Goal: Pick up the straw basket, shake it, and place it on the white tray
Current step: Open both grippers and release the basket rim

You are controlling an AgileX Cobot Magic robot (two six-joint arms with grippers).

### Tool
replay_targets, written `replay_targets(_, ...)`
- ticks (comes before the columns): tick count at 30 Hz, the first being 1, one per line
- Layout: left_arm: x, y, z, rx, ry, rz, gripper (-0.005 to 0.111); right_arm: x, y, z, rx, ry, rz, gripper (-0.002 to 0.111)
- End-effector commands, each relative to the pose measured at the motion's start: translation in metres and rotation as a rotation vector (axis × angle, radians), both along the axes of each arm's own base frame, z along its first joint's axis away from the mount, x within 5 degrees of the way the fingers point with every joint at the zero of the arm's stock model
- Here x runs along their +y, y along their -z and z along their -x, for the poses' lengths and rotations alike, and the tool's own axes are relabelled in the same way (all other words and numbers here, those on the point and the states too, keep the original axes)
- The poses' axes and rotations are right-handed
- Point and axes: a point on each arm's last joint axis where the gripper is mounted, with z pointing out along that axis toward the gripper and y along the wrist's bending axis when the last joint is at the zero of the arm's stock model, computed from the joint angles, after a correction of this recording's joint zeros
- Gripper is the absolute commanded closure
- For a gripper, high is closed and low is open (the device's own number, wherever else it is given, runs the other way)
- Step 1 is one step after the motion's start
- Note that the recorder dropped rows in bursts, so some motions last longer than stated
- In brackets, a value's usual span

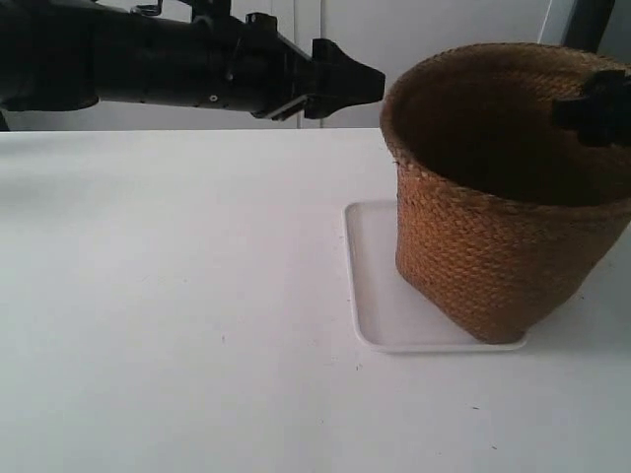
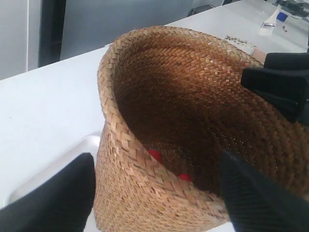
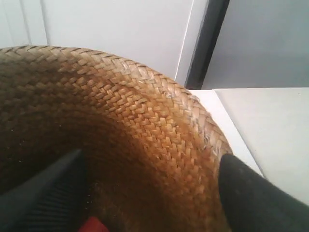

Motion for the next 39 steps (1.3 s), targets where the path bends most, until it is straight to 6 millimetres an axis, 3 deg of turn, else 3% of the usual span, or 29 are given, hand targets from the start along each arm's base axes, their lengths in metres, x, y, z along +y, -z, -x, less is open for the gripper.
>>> replay_targets(1, 0.0, -0.007, 0.003, 0.0, 0.008, 0.029, 0.033, -0.004, 0.004, -0.005, 0.013, 0.038, 0.023, 0.035)
replay_targets(7, 0.008, -0.027, 0.007, -0.19, -0.024, -0.022, 0.033, -0.002, -0.015, -0.008, -0.08, 0.016, 0.015, 0.028)
replay_targets(13, 0.016, -0.044, 0.013, -0.307, -0.049, -0.051, 0.033, -0.001, -0.028, -0.01, -0.118, 0.004, 0.013, 0.027)
replay_targets(25, 0.02, -0.046, 0.02, -0.385, -0.031, -0.093, 0.033, -0.005, -0.047, -0.002, -0.219, 0.052, -0.093, 0.029)
replay_targets(32, 0.043, -0.055, 0.041, -0.482, -0.133, -0.115, 0.033, -0.016, -0.075, 0.027, -0.344, 0.103, -0.121, 0.04)
replay_targets(35, 0.055, -0.069, 0.063, -0.544, -0.136, -0.058, 0.033, -0.028, -0.087, 0.05, -0.43, 0.186, -0.161, 0.044)
replay_targets(39, 0.064, -0.08, 0.102, -0.666, -0.004, 0.006, 0.033, -0.046, -0.087, 0.087, -0.55, 0.305, -0.284, 0.048)
